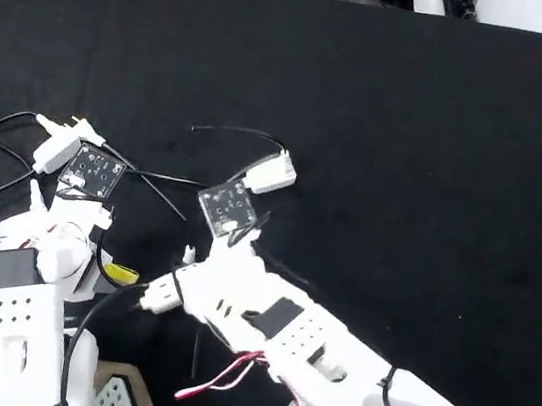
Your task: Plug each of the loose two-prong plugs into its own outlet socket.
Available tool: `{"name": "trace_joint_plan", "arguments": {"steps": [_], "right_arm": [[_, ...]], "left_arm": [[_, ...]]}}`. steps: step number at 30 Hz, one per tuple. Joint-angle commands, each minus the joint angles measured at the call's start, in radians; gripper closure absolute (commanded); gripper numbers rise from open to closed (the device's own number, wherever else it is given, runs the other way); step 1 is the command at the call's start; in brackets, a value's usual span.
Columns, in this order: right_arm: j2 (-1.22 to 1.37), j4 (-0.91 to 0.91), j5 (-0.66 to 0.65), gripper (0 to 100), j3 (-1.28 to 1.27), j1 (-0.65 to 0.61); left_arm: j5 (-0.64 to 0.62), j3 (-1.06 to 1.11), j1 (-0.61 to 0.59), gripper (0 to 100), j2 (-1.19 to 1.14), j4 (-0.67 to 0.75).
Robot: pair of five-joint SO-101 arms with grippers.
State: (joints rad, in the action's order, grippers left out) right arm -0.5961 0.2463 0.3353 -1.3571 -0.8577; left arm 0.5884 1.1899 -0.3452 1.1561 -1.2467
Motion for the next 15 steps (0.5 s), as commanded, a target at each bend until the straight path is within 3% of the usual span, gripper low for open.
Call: {"name": "trace_joint_plan", "arguments": {"steps": [1,4,8,11,15], "right_arm": [[-0.004,0.020,-0.051,98.6,-0.028,-0.046],[-0.001,0.020,-0.101,98.6,-0.030,-0.054],[-0.001,0.020,-0.117,98.6,-0.031,-0.072],[0.001,0.020,-0.117,98.6,-0.031,-0.074],[0.001,0.023,-0.117,98.6,-0.031,-0.071]], "left_arm": [[-0.132,-0.030,0.010,59,0.011,0.015],[-0.358,-0.073,0.035,59,0.038,0.083],[-0.548,-0.087,0.185,59,0.126,0.166],[-0.614,-0.028,0.355,59,0.204,0.244],[-0.614,0.051,0.542,59,0.321,0.193]]}}
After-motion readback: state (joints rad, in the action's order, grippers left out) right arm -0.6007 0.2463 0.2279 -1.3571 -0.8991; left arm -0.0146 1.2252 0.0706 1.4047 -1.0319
